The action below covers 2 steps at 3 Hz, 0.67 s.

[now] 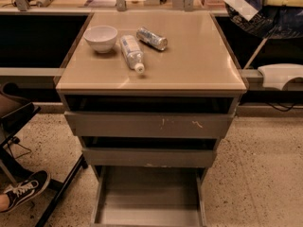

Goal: Pick blue chip bag from bottom drawer and place on counter

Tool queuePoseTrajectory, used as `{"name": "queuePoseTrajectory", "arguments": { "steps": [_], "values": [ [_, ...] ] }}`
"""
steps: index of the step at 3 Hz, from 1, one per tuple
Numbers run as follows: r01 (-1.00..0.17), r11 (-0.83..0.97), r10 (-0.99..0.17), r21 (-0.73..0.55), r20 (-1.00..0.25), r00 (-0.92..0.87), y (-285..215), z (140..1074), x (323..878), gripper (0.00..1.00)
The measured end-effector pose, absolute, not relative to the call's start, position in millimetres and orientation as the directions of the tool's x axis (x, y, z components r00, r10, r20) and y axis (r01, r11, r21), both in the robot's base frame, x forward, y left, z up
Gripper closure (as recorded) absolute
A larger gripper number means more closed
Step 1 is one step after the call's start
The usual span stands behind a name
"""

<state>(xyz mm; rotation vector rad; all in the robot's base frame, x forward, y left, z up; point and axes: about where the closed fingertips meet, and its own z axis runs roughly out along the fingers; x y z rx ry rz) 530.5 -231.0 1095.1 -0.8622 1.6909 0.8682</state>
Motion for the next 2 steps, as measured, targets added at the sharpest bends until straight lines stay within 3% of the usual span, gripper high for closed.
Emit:
{"name": "queuePoseTrajectory", "arguments": {
  "steps": [2],
  "values": [
    [-0.799, 0.574, -0.163, 0.178, -0.932, -0.324, -214.1, 1039.6, 665.2, 1.0]
  ]
}}
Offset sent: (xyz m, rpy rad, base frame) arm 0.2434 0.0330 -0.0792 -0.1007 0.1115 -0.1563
